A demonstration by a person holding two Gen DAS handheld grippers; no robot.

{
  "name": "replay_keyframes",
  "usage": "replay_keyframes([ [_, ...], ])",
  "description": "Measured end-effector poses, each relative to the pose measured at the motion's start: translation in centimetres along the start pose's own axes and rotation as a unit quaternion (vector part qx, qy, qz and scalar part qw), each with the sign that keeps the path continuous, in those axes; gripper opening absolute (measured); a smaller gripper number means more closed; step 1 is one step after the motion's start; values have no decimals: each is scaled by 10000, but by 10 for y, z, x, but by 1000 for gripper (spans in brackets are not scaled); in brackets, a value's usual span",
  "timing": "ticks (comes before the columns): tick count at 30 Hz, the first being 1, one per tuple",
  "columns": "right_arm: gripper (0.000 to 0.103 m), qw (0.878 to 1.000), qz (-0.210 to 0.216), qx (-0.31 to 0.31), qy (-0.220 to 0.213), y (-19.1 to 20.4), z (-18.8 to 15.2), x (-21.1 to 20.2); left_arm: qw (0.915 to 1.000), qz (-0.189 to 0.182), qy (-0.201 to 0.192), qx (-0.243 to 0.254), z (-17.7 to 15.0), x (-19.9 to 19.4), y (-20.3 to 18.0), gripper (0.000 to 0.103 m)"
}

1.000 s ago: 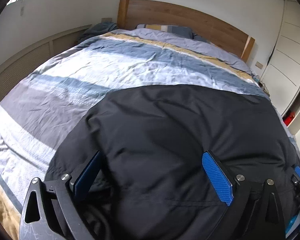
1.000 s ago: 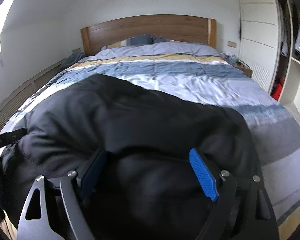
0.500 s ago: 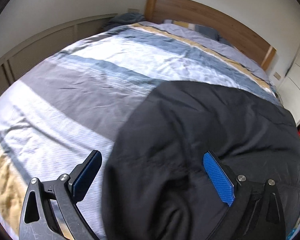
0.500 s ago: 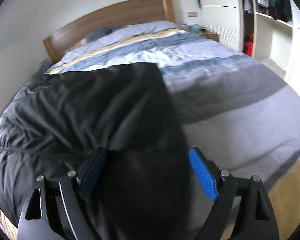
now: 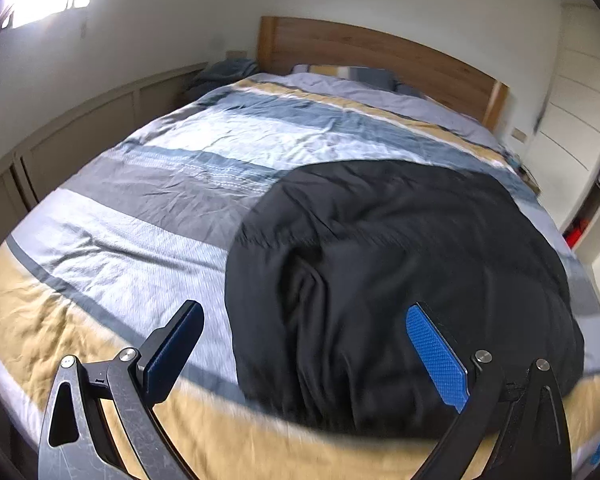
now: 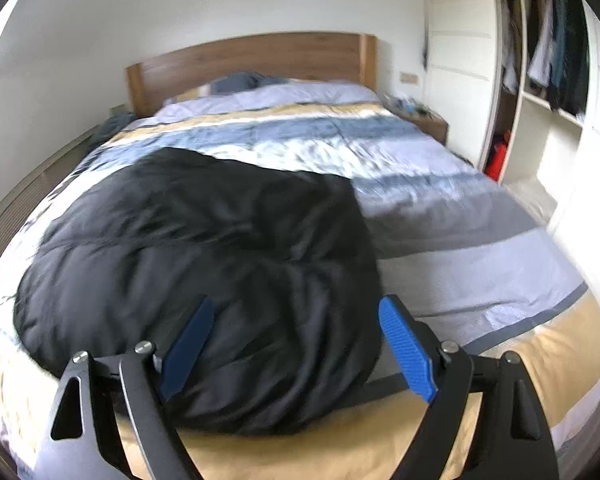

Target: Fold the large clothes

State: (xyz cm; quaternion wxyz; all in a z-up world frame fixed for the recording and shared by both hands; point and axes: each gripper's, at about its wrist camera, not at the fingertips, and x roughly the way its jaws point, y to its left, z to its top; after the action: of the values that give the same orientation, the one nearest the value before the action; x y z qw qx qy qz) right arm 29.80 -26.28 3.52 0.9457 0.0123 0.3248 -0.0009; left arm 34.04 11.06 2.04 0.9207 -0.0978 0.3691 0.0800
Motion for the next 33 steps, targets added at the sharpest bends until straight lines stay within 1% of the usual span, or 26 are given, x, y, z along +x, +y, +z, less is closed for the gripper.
replay_keyframes([
  [4, 85, 9994, 107, -278, -181, 34, -16, -44, 9997, -17, -78, 243, -23, -31, -10, 100],
  [9, 85, 9984, 164, -428, -326, 55, -31, -82, 9988, 57, -302, 394, -43, -69, -16, 100],
  [14, 85, 9983, 218, -346, -411, 59, -47, -112, 9968, 281, -514, 537, -55, -103, -18, 100],
  [17, 85, 9983, 191, -308, -451, 59, -56, -127, 9956, 326, -635, 606, -65, -122, -20, 100],
  [21, 85, 9978, 167, -290, -569, 60, -64, -145, 9945, 289, -714, 711, -78, -138, -23, 102],
  [26, 85, 9964, 134, -360, -755, 62, -71, -168, 9919, 250, -770, 977, -96, -152, -35, 102],
  [33, 85, 9949, 133, -389, -918, 61, -77, -188, 9897, 136, -915, 1094, -107, -168, -43, 102],
])
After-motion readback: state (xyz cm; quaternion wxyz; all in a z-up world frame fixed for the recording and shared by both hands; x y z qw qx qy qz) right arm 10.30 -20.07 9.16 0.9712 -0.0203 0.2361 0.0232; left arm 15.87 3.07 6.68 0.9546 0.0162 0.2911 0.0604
